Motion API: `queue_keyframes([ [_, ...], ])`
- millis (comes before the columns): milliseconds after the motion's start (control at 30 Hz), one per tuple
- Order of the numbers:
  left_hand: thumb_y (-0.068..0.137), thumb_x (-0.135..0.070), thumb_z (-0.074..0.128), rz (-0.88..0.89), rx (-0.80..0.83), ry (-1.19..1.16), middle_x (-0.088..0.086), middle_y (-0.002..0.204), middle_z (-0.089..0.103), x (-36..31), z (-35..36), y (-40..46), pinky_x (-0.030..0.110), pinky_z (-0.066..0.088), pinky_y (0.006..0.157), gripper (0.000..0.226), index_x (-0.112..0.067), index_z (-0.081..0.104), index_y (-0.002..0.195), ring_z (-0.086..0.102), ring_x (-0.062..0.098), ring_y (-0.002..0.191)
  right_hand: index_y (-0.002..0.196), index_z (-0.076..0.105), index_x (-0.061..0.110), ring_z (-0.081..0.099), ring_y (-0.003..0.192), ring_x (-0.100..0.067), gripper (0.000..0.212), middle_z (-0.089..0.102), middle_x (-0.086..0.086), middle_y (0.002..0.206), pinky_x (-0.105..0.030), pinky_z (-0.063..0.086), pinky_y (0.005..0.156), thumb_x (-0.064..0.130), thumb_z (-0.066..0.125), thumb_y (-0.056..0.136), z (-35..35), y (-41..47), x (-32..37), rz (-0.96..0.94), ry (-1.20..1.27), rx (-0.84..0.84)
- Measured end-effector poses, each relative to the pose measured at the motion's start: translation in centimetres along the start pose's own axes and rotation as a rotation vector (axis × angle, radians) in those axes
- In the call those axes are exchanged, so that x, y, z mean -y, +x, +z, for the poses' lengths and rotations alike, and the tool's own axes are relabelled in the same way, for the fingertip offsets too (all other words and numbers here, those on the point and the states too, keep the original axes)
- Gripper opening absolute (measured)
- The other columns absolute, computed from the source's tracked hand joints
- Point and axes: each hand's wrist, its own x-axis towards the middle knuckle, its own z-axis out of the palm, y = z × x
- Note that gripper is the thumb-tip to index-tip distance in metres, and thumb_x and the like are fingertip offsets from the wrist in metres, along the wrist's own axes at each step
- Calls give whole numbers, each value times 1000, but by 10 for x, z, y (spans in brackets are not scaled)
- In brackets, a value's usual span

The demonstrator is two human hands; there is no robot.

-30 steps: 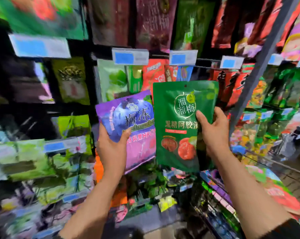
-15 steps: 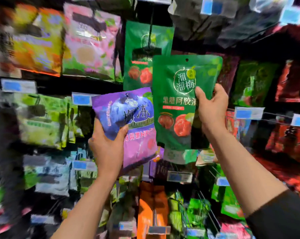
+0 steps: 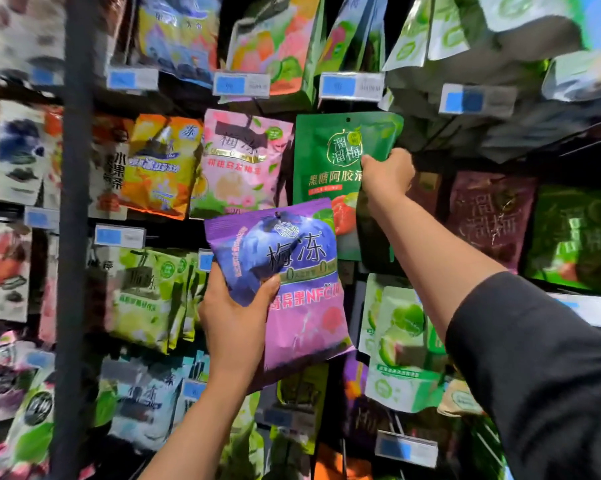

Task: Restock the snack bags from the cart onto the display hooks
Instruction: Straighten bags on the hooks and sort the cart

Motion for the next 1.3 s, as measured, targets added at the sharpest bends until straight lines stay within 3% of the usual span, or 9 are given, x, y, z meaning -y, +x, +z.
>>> queue_keyframes([
  [133, 66, -46, 76, 16, -1, 7, -12, 109, 68, -2, 2, 2, 42, 52, 92, 49, -39, 55, 109, 65, 12, 103, 117, 58, 0, 59, 113, -29, 36, 62, -16, 122, -34, 48, 93, 17, 66, 86, 4, 13, 9, 50, 49, 11],
  [267, 69, -35, 80, 27, 7, 25, -25, 101, 67, -4, 8, 1, 39, 53, 89, 43, -42, 55, 103, 64, 4, 99, 115, 56, 1, 59, 107, -27, 30, 60, -14, 120, -35, 50, 93, 11, 64, 88, 2, 23, 19, 86, 85, 36],
  [333, 69, -32, 80, 34, 2, 24, -32, 99, 66, -5, 12, -1, 36, 52, 89, 44, -41, 56, 104, 64, -2, 98, 96, 56, 6, 56, 96, -23, 11, 58, -12, 110, -33, 50, 90, 8, 61, 87, 1, 28, 19, 114, 113, 54],
  [400, 69, -29, 79, 33, 3, 2, -29, 102, 67, -4, 15, -2, 38, 52, 90, 44, -39, 57, 106, 65, 1, 99, 84, 51, 14, 49, 90, -19, 11, 54, -8, 103, -29, 47, 84, 9, 59, 87, 1, 29, 17, 120, 98, 85],
  [533, 68, -34, 78, 43, 9, 11, -22, 104, 69, -2, 17, -3, 41, 53, 90, 48, -35, 58, 111, 66, 4, 100, 121, 53, 1, 56, 98, -20, 35, 57, -12, 123, -29, 49, 88, 6, 62, 88, 4, 33, 9, 118, 82, 68],
  [667, 64, -50, 75, 40, 5, 28, -13, 108, 69, 3, 18, -4, 47, 53, 91, 52, -35, 57, 111, 66, 11, 103, 121, 54, 2, 60, 110, -26, 35, 59, -13, 123, -33, 51, 91, 8, 63, 88, 8, 30, 10, 104, 60, 67],
  [900, 70, -33, 79, 50, 35, -21, -18, 106, 69, 5, 20, -4, 37, 52, 91, 42, -41, 59, 105, 66, 9, 105, 116, 55, 0, 54, 93, -21, 32, 60, -12, 114, -34, 50, 90, 10, 64, 86, 14, 34, 5, 98, 78, 15],
  [1133, 69, -38, 78, 42, 49, -34, -22, 107, 69, 10, 28, -3, 33, 50, 89, 46, -37, 58, 110, 65, 6, 106, 117, 56, 0, 61, 110, -27, 32, 60, -15, 121, -36, 52, 92, 8, 63, 87, 12, 36, 1, 103, 68, 44],
  [1300, 74, -25, 81, 45, 71, -17, -24, 104, 69, 11, 35, -5, 31, 52, 88, 49, -26, 58, 116, 65, 3, 103, 110, 56, 3, 57, 94, -21, 25, 60, -11, 117, -32, 50, 85, 12, 63, 88, 11, 40, -2, 42, 76, -4],
])
